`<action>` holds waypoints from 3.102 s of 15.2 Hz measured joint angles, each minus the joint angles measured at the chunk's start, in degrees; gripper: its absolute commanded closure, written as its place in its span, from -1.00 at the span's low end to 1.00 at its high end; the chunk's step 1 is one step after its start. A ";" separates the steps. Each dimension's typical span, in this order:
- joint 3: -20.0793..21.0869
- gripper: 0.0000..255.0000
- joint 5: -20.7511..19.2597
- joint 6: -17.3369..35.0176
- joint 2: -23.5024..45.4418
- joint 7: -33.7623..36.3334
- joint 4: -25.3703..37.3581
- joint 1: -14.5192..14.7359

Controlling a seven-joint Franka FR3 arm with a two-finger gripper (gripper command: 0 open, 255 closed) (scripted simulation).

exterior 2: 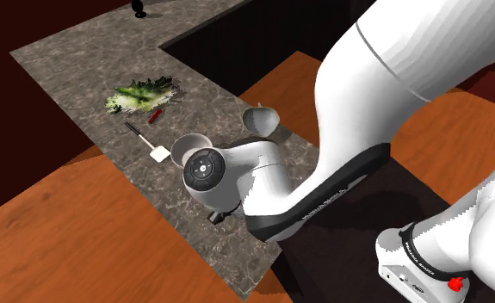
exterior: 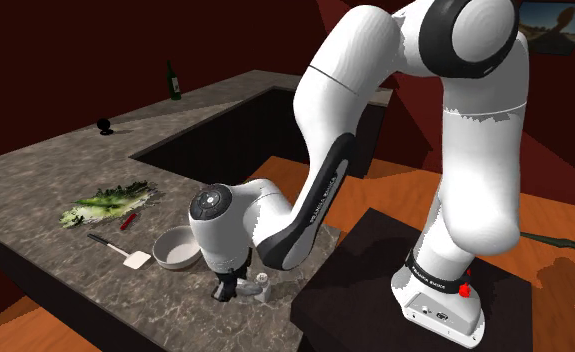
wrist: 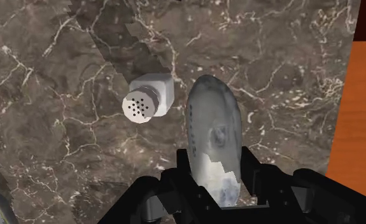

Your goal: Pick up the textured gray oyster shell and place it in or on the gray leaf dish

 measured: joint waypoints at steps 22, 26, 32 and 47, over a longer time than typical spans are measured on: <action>-9.60 1.00 0.01 2.86 6.80 -31.23 11.02 -20.71; -10.54 1.00 0.89 1.70 10.15 -37.15 16.52 -23.95; -11.39 1.00 2.31 -0.92 15.65 -44.81 25.75 -27.62; -14.91 1.00 -1.25 3.73 24.28 -42.64 29.84 -25.74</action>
